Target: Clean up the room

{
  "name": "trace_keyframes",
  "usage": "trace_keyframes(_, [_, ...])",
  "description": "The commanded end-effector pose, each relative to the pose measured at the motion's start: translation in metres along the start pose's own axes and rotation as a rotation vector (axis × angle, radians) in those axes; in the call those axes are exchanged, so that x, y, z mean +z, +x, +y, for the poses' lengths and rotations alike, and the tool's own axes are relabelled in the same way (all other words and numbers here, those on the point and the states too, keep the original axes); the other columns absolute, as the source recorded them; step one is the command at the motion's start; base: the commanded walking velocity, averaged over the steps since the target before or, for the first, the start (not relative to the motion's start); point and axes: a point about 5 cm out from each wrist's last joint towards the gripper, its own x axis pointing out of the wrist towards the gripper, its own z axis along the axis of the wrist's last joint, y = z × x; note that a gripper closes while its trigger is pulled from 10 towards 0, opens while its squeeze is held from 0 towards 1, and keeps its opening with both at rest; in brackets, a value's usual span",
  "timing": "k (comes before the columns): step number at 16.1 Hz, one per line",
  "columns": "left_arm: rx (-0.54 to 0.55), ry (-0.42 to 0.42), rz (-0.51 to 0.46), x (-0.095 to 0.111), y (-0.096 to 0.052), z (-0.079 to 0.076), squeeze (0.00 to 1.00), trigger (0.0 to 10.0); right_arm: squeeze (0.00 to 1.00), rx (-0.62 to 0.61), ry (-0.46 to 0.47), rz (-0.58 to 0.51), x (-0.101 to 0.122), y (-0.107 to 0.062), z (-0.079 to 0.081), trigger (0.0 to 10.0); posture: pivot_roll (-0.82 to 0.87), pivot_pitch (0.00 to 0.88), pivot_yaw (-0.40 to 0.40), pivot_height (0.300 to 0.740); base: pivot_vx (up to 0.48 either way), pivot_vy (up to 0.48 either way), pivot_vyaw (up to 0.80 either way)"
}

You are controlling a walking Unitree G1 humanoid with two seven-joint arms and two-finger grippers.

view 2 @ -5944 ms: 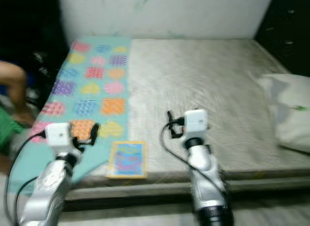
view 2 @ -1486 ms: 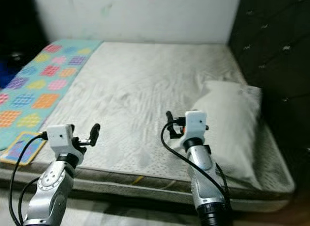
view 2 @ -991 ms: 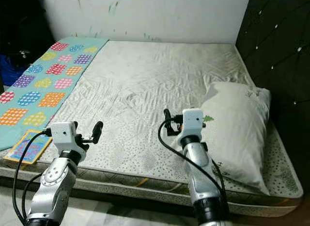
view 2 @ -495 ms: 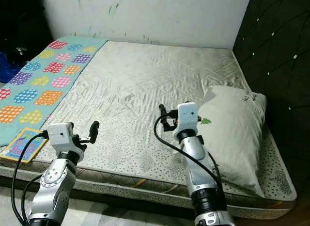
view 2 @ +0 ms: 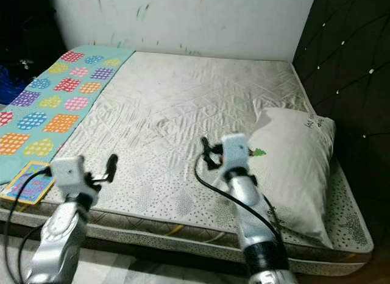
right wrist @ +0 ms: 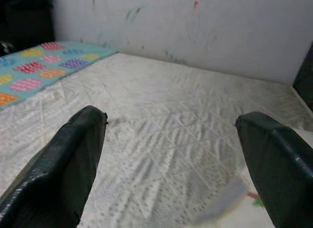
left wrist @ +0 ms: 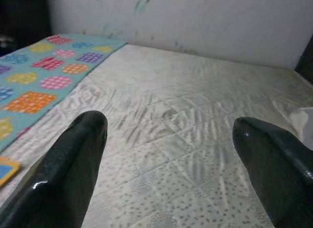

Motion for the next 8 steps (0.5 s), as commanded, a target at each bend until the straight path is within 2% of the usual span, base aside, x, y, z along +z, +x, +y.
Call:
trace_keyframes(1, [0.020, 0.018, -0.012, 0.006, -0.006, 0.005, 0.00, 10.0, 0.00, 0.005, -0.005, -0.023, 0.006, -0.002, -0.003, 10.0, 0.00, 0.000, -0.010, 0.740, 0.000, 0.000, 0.00])
trace_keyframes(4, [0.059, 0.022, 0.012, 0.003, -0.024, 0.019, 0.00, 10.0, 0.00, -0.021, -0.011, -0.003, 0.003, -0.016, -0.019, 10.0, 0.01, 0.000, -0.014, 0.740, 0.000, 0.000, 0.00])
trace_keyframes(5, [0.073, 0.019, 0.027, -0.001, -0.026, 0.023, 0.00, 10.0, 0.00, -0.022, -0.027, 0.012, 0.000, -0.020, -0.021, 10.0, 0.01, 0.000, -0.016, 0.740, 0.000, 0.000, 0.00])
trace_keyframes(7, [0.057, 0.021, 0.034, 0.000, -0.025, 0.020, 0.00, 10.0, 0.00, -0.028, -0.011, 0.029, -0.003, -0.023, -0.022, 10.0, 0.01, 0.000, -0.014, 0.740, 0.000, 0.000, 0.00])
trace_keyframes(8, [0.046, 0.021, 0.040, 0.002, -0.025, 0.018, 0.00, 10.0, 0.00, -0.034, 0.007, 0.040, -0.002, -0.022, -0.020, 10.0, 0.00, 0.000, -0.010, 0.740, 0.000, 0.000, -0.68])
